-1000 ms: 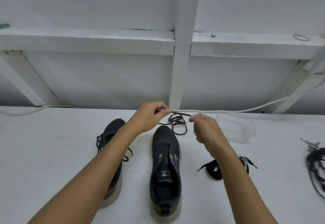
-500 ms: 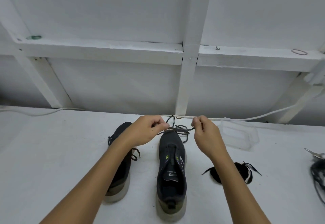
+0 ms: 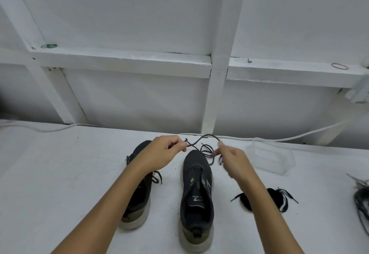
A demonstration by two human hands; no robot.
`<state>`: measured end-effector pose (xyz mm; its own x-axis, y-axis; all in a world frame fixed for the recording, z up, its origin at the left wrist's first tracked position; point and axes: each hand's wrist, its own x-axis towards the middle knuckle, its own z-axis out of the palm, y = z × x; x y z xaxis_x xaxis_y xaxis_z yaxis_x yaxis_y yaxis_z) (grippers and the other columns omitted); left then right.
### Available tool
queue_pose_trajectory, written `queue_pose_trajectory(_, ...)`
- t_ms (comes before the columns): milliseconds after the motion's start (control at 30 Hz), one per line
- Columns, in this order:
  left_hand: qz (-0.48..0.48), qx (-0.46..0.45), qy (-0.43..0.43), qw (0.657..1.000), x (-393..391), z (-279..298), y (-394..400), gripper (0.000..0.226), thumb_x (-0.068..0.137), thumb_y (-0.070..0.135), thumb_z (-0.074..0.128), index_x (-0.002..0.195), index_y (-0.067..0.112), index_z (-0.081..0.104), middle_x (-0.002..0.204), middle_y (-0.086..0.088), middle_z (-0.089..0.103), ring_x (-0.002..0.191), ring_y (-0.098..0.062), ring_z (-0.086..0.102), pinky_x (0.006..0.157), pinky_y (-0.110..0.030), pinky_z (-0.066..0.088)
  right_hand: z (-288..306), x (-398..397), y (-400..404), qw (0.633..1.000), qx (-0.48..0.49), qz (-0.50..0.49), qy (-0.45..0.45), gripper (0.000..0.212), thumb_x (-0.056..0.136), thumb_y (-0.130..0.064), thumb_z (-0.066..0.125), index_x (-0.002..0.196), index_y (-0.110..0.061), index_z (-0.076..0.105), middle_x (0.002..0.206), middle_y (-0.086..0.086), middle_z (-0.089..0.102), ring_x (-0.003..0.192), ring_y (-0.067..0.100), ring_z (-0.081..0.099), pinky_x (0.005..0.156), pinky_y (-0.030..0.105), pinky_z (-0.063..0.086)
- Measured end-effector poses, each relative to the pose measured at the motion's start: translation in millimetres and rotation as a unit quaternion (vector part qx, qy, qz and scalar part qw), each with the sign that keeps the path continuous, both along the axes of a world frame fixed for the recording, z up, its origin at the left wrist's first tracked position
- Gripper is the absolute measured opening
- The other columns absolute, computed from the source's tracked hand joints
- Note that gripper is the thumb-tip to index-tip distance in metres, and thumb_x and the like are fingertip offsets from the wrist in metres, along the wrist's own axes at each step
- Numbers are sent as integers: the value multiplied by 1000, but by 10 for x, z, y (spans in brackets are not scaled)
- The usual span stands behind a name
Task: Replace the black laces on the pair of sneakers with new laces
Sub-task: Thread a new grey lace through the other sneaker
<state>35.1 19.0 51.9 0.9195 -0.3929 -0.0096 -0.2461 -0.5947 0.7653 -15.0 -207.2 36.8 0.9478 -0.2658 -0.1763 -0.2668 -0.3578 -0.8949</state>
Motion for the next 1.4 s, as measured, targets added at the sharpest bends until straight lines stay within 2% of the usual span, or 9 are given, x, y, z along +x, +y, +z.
queue_pose_trajectory(133, -42, -8, -11, 999, -86, 45, -255, 31, 101, 40, 50, 84, 22, 68, 65, 5, 55, 55, -6, 40, 57, -24, 35, -17, -24, 465, 994, 79, 78, -7, 52, 104, -51, 42, 77, -20, 73, 54, -14, 58, 50, 7, 49, 53, 23, 39)
queue_pose_trajectory(300, -13, 13, -4, 1000, -85, 39, -41, 29, 100, 42, 50, 82, 27, 66, 51, 12, 38, 48, -8, 31, 49, -21, 27, -66, 115, 199, 987, 109, -109, -34, 36, 101, -26, 48, 71, -16, 65, 45, -13, 51, 53, 14, 43, 52, 27, 33)
queue_pose_trajectory(533, -37, 11, 5, 999, -52, 6, -63, 33, 100, 44, 49, 82, 21, 66, 63, 10, 51, 58, -15, 42, 59, -32, 38, -186, -47, 458, 975, -6, 144, -167, 32, 101, -24, 58, 129, -39, 67, 78, 10, 67, 65, 19, 53, 68, 26, 49)
queue_pose_trajectory(733, -40, 31, 7, 999, -80, -8, 35, 27, 99, 44, 52, 83, 31, 70, 53, 13, 40, 51, -7, 33, 52, -23, 29, -337, 69, 364, 971, -174, 84, -138, 18, 97, -24, 51, 84, -27, 63, 74, -3, 68, 72, 23, 61, 64, 37, 47)
queue_pose_trajectory(867, -6, 34, 23, 999, -60, -66, 236, 31, 100, 44, 49, 80, 30, 68, 46, 11, 38, 47, -10, 32, 53, -28, 32, -239, 100, -36, 982, -143, -118, -32, 30, 104, -27, 49, 91, -8, 68, 89, 11, 70, 94, 33, 65, 72, 33, 41)
queue_pose_trajectory(1000, -25, 20, 15, 999, -99, -67, 76, 29, 101, 39, 50, 82, 28, 68, 50, 13, 42, 49, -7, 33, 55, -26, 31, -83, -22, 326, 998, 10, 34, 55, 54, 99, -57, 51, 95, -11, 78, 80, 0, 74, 66, 6, 61, 60, 24, 44)
queue_pose_trajectory(1133, -56, 18, 4, 998, -118, -60, -105, 26, 102, 35, 49, 88, 23, 68, 60, 15, 50, 56, -4, 40, 57, -25, 34, -105, -30, 598, 979, 195, 50, 17, 32, 101, -40, 58, 87, -19, 78, 51, -8, 47, 44, 7, 33, 42, 18, 26)
queue_pose_trajectory(1333, -21, 24, 24, 999, -146, -97, 179, 30, 101, 42, 49, 81, 29, 68, 50, 11, 37, 50, -8, 32, 50, -19, 29, -290, 239, 151, 955, 200, -221, 4, 20, 98, -26, 57, 89, -10, 65, 45, -10, 36, 46, 13, 27, 45, 27, 23)
queue_pose_trajectory(1400, -5, 16, 25, 1000, -134, -122, 220, 30, 101, 43, 49, 80, 31, 66, 52, 8, 36, 51, -10, 32, 52, -23, 30, -275, 200, 90, 956, 210, -204, 36, 29, 99, -33, 56, 88, -8, 66, 54, -3, 38, 46, 14, 24, 44, 26, 20)
